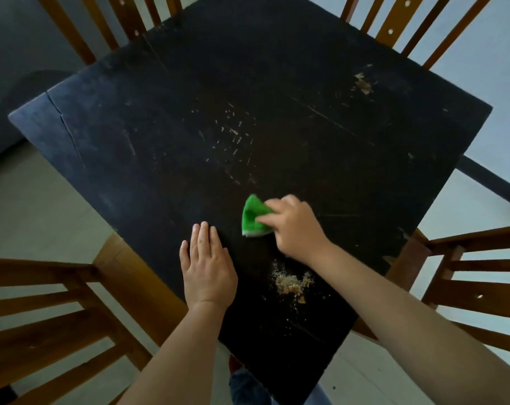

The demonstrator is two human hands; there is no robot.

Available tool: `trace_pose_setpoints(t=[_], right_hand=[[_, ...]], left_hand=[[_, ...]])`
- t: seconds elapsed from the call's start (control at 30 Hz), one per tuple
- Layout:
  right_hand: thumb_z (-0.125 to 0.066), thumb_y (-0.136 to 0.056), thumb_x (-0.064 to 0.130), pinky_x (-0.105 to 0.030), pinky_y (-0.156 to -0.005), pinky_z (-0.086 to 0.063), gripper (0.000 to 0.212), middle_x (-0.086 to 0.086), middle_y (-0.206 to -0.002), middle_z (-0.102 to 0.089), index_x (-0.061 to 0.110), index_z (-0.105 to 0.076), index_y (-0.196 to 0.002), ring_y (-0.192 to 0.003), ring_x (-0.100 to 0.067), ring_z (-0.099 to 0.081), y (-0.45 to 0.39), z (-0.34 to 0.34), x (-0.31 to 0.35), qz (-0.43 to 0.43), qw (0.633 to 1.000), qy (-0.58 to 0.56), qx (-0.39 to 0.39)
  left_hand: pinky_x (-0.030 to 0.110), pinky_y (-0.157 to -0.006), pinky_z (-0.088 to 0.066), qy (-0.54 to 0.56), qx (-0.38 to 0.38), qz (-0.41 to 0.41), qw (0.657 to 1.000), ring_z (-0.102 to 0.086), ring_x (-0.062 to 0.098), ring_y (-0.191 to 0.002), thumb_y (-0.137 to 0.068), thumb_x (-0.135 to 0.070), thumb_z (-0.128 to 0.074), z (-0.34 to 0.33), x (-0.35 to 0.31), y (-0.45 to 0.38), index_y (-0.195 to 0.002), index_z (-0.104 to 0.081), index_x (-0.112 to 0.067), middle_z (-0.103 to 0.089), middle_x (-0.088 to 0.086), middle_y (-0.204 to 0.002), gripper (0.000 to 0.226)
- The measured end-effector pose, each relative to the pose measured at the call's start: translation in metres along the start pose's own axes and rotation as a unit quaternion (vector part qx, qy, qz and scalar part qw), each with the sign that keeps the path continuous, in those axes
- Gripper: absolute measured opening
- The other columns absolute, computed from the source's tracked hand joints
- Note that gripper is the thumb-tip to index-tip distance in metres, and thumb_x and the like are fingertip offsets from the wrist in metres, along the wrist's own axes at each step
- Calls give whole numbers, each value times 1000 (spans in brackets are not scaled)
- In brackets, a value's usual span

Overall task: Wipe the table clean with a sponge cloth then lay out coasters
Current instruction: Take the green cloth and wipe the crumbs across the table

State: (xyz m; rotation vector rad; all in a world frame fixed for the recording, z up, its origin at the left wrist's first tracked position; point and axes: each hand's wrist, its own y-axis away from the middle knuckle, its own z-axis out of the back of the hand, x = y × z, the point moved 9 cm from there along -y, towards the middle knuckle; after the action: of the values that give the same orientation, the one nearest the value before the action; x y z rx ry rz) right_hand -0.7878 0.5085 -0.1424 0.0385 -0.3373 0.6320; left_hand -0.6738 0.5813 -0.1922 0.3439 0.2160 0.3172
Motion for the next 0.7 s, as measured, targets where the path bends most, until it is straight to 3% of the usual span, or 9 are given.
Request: trace_pose_setpoints(t=[0.13, 0.2, 0.33, 0.43, 0.5, 0.57, 0.7], right_hand=[[-53, -61, 10, -31, -49, -48, 30, 1, -91, -70, 22, -72, -81, -68, -23, -63, 59, -8, 32, 99, 992, -23, 76], [-56, -62, 4, -33, -55, -51, 30, -4, -92, -70, 16, -72, -84, -68, -26, -62, 67, 5, 18, 80, 994, -45, 55], [-60, -63, -4, -33, -68, -49, 29, -21, -91, -68, 3, -72, -87, -68, -39, -60, 54, 43, -75, -89, 996, -4, -30], [-46, -78, 3, -35, -79, -43, 32, -23, -110, -63, 3, -68, -102, -92, -42, -56, 68, 53, -143, -239, 969, 26, -58], [-46, -85, -1, -34, -84, -40, 31, -21, -119, -57, 5, -64, -110, -102, -39, -50, 86, 45, -153, -298, 952, 19, -61], [-49, -85, -3, -33, -83, -39, 31, -20, -119, -57, 5, -63, -111, -102, -37, -50, 98, 37, -130, -299, 951, 16, -72], [-61, -73, -12, -29, -70, -41, 31, -22, -97, -65, 2, -68, -99, -82, -37, -58, 117, 14, -58, -202, 977, -25, -67]], left_hand=[[34, -115, 10, 13, 0, 0, 1000, 14, 17, -143, -99, -27, -12, 0, 0, 2, -146, 2, -10, 9, 4, -156, 52], [34, -115, 10, 17, 2, -3, 1000, 14, 17, -143, -99, -28, -12, 0, 0, 2, -146, 1, -10, 9, 5, -156, 52], [34, -114, 11, 22, 5, -6, 1000, 15, 17, -142, -99, -28, -11, -1, -1, 3, -146, 3, -10, 10, 4, -156, 52], [33, -115, 11, 29, -2, -9, 1000, 14, 18, -143, -99, -28, -12, -2, 0, 3, -146, 2, -10, 9, 5, -156, 52], [32, -114, 11, 31, -7, -8, 999, 14, 17, -143, -99, -28, -12, -3, 1, 2, -146, 1, -10, 9, 5, -156, 52], [32, -114, 11, 28, -11, -7, 1000, 13, 17, -143, -99, -28, -13, -4, 1, 1, -146, 1, -10, 8, 5, -156, 52], [33, -115, 9, 32, -22, -9, 999, 11, 18, -143, -99, -27, -14, -2, 0, 2, -146, -1, -9, 6, 5, -156, 51]])
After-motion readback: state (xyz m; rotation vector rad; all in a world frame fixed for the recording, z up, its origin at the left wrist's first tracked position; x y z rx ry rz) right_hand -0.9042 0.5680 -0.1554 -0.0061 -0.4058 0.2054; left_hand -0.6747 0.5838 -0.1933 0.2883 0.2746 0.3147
